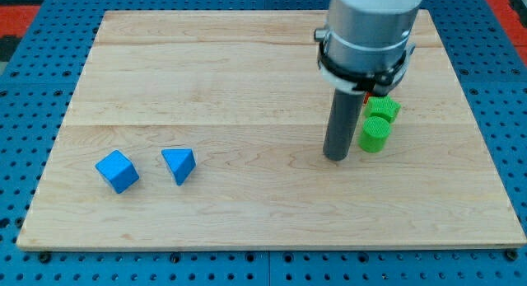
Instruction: Move the blue cube closer to the green circle
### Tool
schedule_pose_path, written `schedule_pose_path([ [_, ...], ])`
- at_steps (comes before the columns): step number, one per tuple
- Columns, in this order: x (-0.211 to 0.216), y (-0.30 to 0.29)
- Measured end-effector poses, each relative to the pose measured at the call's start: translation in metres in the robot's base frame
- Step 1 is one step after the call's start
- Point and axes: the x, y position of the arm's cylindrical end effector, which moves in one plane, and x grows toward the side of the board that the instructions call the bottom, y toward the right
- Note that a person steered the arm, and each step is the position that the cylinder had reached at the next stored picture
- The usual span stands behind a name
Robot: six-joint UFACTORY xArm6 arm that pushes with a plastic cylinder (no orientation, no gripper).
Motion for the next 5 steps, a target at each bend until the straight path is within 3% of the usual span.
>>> schedule_pose_path([
  [1, 0.049, -0.057],
  [2, 0.084, -0.157],
  [3, 0.092, -0.263],
  [4, 0.066, -0.313],
  [5, 0.034, -0.314],
])
